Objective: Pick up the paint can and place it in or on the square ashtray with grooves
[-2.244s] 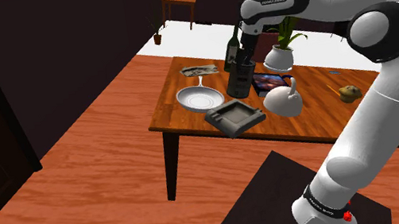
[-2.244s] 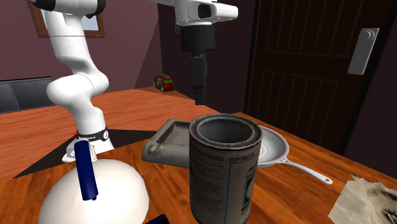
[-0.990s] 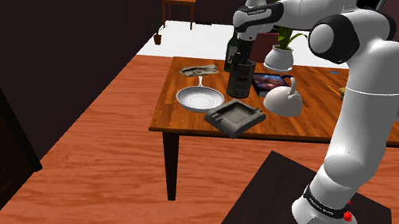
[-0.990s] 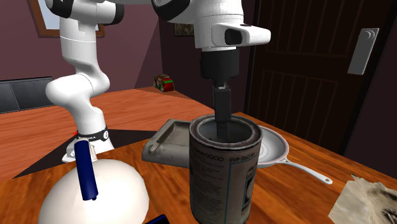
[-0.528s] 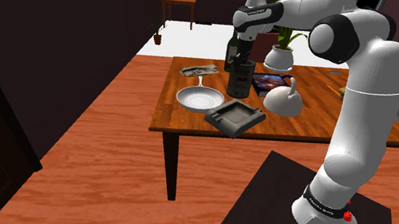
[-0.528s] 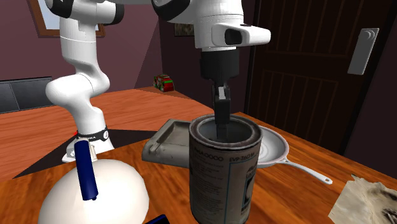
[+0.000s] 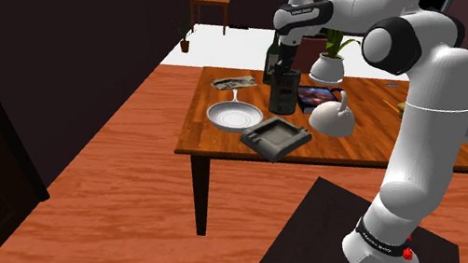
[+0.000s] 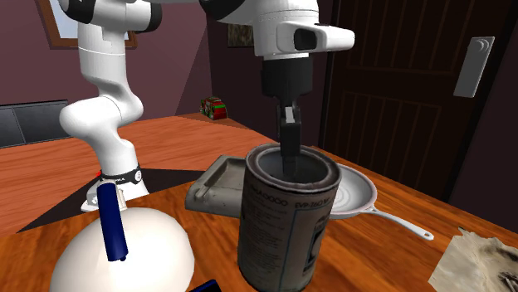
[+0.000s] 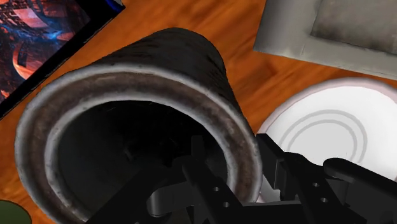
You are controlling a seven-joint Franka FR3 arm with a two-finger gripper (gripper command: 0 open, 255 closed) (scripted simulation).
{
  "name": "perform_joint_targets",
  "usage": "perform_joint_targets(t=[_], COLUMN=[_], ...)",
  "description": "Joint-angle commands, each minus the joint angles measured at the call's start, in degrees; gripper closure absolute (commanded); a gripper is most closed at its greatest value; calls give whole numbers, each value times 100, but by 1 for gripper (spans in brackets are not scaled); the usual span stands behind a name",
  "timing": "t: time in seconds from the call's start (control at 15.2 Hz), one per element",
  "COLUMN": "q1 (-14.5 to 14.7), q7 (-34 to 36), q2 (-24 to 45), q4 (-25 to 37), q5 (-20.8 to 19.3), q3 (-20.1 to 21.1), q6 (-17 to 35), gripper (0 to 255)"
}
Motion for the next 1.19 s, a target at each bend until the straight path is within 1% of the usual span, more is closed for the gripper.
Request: perform_joint_targets(t=[0.0, 0.59, 1.12], q1=[-2, -49, -135], q7=[13, 30, 24], q2=[-19, 28, 193], q4=[144, 901, 1749], q5=[-10, -3, 59], q3=[-4, -22, -38], q6=[-144, -856, -1549], gripper=[255, 255, 255])
